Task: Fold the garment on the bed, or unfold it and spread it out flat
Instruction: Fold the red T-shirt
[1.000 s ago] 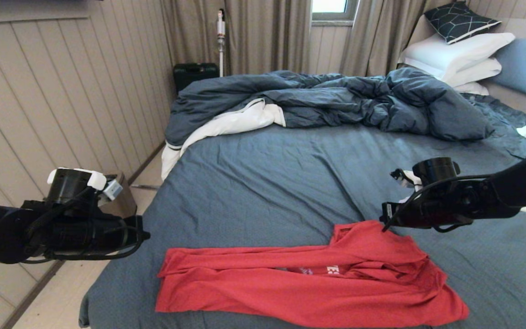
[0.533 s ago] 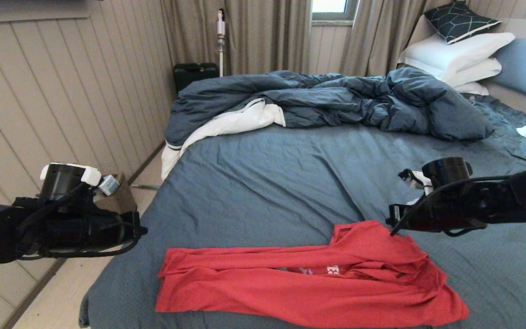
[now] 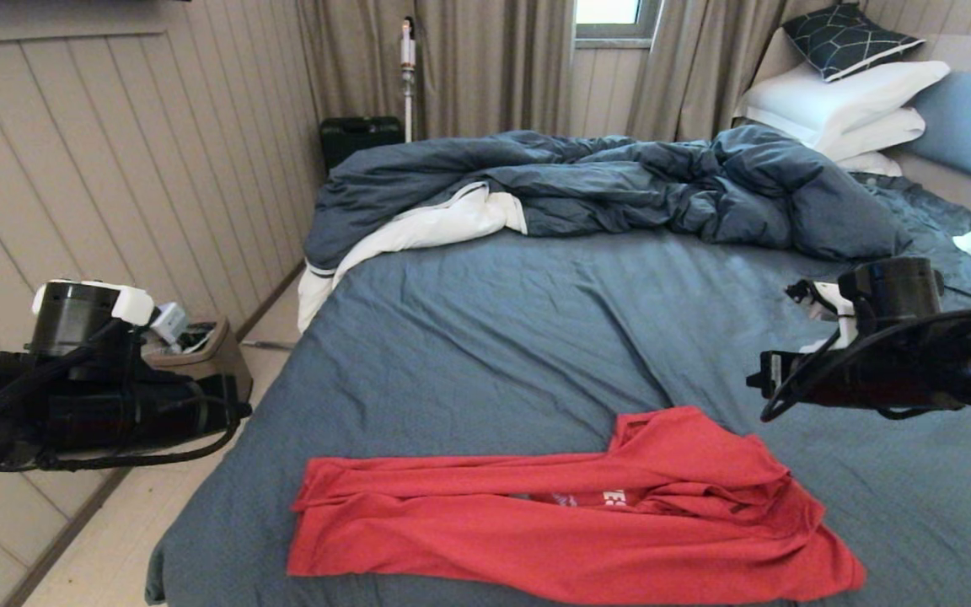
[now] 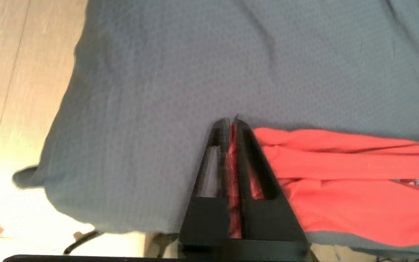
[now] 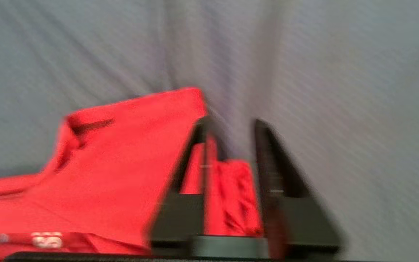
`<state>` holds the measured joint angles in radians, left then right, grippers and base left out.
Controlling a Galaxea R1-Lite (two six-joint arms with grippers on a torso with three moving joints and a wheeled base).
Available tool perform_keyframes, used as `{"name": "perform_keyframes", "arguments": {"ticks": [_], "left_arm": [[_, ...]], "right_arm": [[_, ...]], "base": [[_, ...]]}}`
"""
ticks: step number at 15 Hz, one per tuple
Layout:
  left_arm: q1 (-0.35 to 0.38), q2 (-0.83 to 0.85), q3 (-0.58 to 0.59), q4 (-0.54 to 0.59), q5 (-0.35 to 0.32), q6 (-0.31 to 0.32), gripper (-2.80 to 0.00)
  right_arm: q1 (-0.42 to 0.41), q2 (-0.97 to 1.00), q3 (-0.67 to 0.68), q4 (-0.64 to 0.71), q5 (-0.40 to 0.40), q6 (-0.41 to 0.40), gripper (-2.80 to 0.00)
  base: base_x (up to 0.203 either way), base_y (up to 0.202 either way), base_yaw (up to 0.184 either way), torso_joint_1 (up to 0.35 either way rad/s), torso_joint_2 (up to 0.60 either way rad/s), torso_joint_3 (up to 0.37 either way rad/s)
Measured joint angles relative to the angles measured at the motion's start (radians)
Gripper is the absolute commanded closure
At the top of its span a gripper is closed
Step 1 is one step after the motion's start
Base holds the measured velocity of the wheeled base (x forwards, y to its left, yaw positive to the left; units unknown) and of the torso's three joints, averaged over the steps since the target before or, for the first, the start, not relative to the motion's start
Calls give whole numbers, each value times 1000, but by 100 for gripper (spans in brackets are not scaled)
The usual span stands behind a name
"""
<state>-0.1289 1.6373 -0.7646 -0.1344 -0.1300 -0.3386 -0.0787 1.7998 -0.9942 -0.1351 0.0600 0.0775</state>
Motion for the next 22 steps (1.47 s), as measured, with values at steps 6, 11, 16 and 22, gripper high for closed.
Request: {"name": "perform_keyframes", "arguments": {"ticks": [6, 11, 16, 22], "left_arm": [[-22, -38, 0, 12, 72, -4, -280], [-27, -40, 7, 10, 73, -6, -280], [-27, -41, 20, 10, 74, -6, 0], [-28, -30, 28, 9, 71, -7, 0]], "right_arm": [[-5, -59, 39, -10, -29, -7, -280], [1, -5, -3, -13, -10, -3, -280], [38, 132, -116, -9, -8, -3, -280], [91, 231, -123, -11, -8, 2, -280]], "base": [[0, 0, 0, 0, 0, 0], [0, 0, 0, 0, 0, 0], [0, 0, 0, 0, 0, 0], [0, 0, 0, 0, 0, 0]]}}
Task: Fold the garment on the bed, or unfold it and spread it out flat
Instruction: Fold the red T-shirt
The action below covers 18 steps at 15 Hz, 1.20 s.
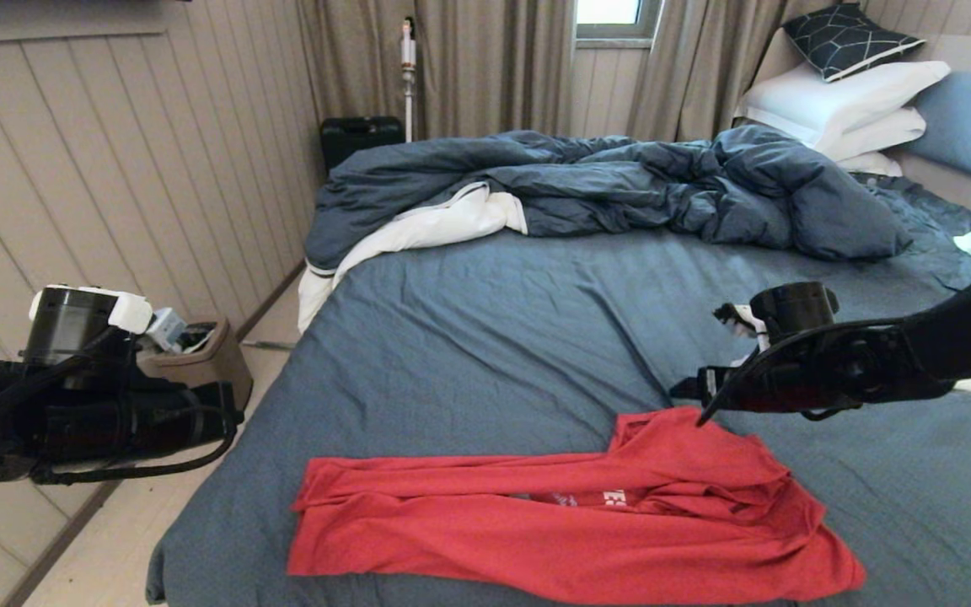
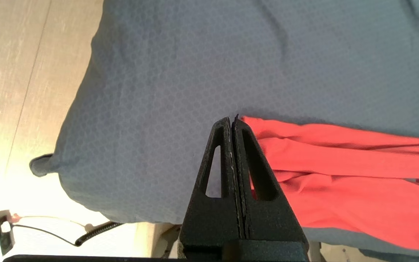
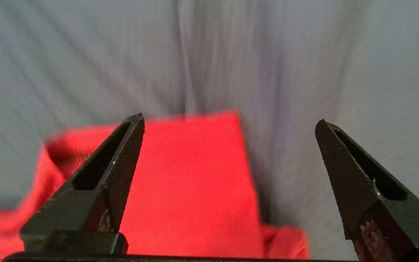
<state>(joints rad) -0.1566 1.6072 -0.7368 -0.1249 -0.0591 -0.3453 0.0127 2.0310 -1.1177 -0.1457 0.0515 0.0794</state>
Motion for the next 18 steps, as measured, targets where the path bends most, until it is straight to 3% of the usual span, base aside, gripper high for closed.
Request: {"name": "perform_keyframes", "arguments": {"ticks": [6, 12, 13, 18], "left_arm": [[-1, 15, 3, 1, 0, 1, 0], [-2, 32, 4, 0, 0, 0, 0], [-3, 35, 4, 0, 0, 0, 0], [-5, 40, 4, 1, -1, -1, 0]], "right_arm": [[6, -22, 88, -17, 16, 0, -280], [18, -12, 93, -21, 17, 1, -280], [21, -7, 90, -22, 17, 1, 0], [31, 20, 73, -23, 17, 0, 0]], "base": [[0, 0, 0, 0, 0, 0], [0, 0, 0, 0, 0, 0], [0, 0, 0, 0, 0, 0], [0, 0, 0, 0, 0, 0]]}}
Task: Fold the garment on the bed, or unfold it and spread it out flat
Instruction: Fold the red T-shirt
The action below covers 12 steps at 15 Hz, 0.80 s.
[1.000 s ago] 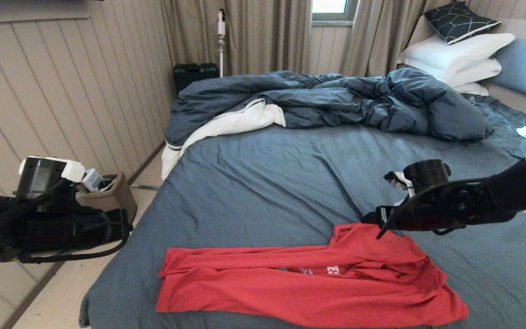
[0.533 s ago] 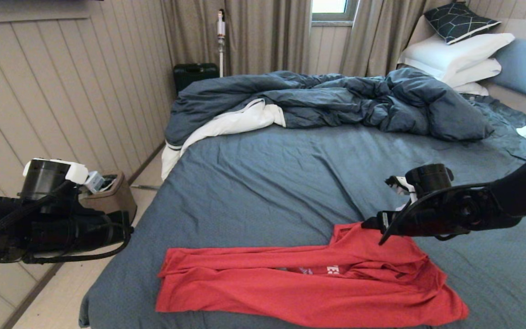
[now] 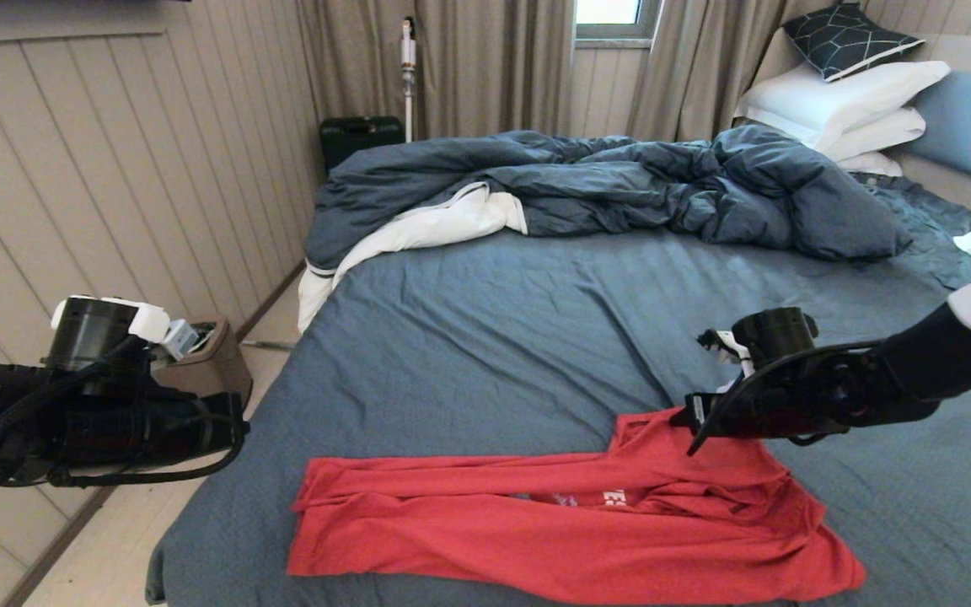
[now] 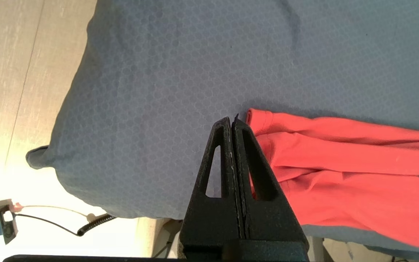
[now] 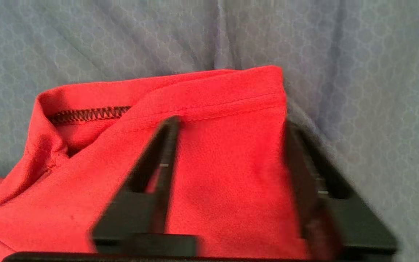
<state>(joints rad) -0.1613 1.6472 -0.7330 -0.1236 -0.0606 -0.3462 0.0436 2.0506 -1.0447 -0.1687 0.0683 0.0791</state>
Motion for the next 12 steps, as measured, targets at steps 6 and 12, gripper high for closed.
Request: {"name": "perform_keyframes", "arguments": {"ticks": [6, 12], "left_arm": [[-16, -3, 36, -52, 1, 4, 0], [-27, -12, 64, -84, 2, 4, 0]], "right_arm": [[-3, -10, -55, 4, -5, 0, 0], [10, -167, 110, 1, -6, -3, 0]], "base": [[0, 0, 0, 0, 0, 0], [0, 0, 0, 0, 0, 0]]}}
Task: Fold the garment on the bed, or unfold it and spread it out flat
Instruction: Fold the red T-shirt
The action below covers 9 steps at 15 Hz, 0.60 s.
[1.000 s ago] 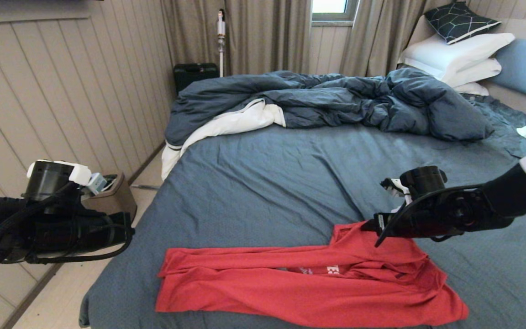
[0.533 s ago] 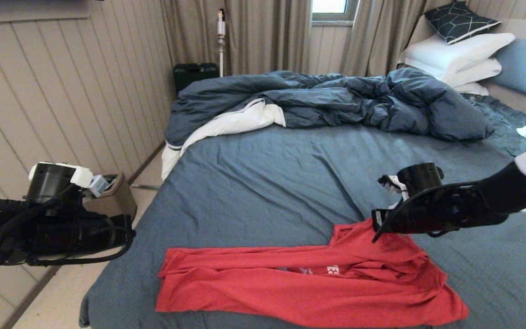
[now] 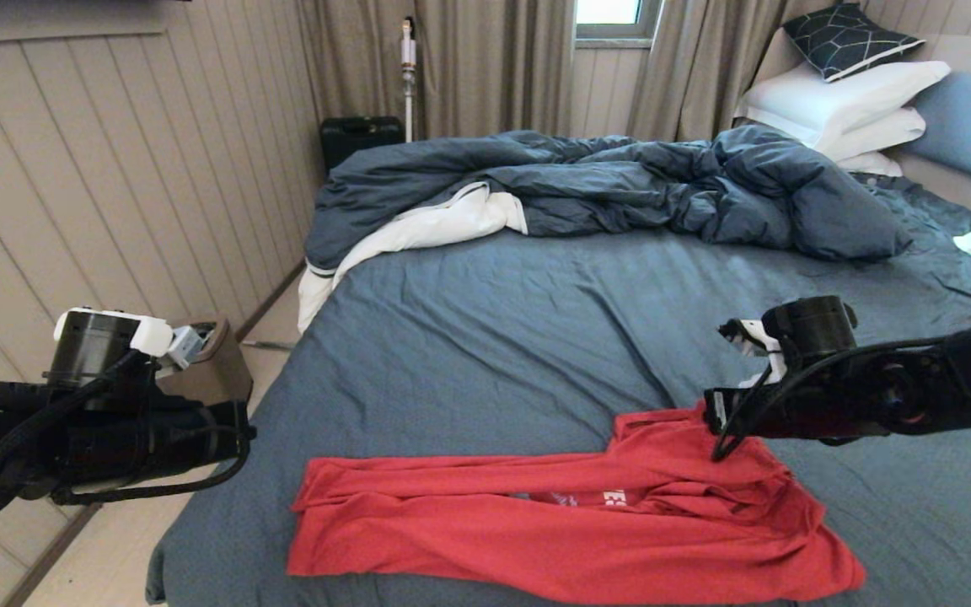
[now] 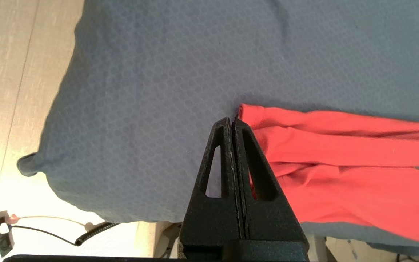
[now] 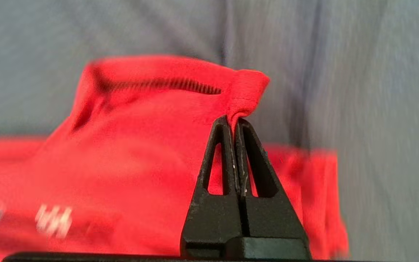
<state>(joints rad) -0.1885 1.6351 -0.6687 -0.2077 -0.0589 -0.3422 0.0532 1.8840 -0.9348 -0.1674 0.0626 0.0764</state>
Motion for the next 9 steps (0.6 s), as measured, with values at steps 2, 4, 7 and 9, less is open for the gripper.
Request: {"name": "perform_keyframes", "arguments": {"ticks": [2, 4, 7, 9], "left_arm": [[-2, -5, 3, -1, 0, -1, 0], [-3, -9, 5, -1, 0, 0, 0], [-3, -11, 8, -1, -1, -1, 0], [-5, -11, 9, -1, 0, 0, 0]], "right_arm": [[0, -81, 76, -1, 1, -7, 0], [-2, -162, 162, -3, 3, -11, 0], [-7, -266, 304, -41, 3, -28, 0], [-9, -316, 392, -108, 3, -44, 0]], "base": [[0, 0, 0, 0, 0, 0], [0, 0, 0, 0, 0, 0], [0, 0, 0, 0, 0, 0], [0, 0, 0, 0, 0, 0]]}}
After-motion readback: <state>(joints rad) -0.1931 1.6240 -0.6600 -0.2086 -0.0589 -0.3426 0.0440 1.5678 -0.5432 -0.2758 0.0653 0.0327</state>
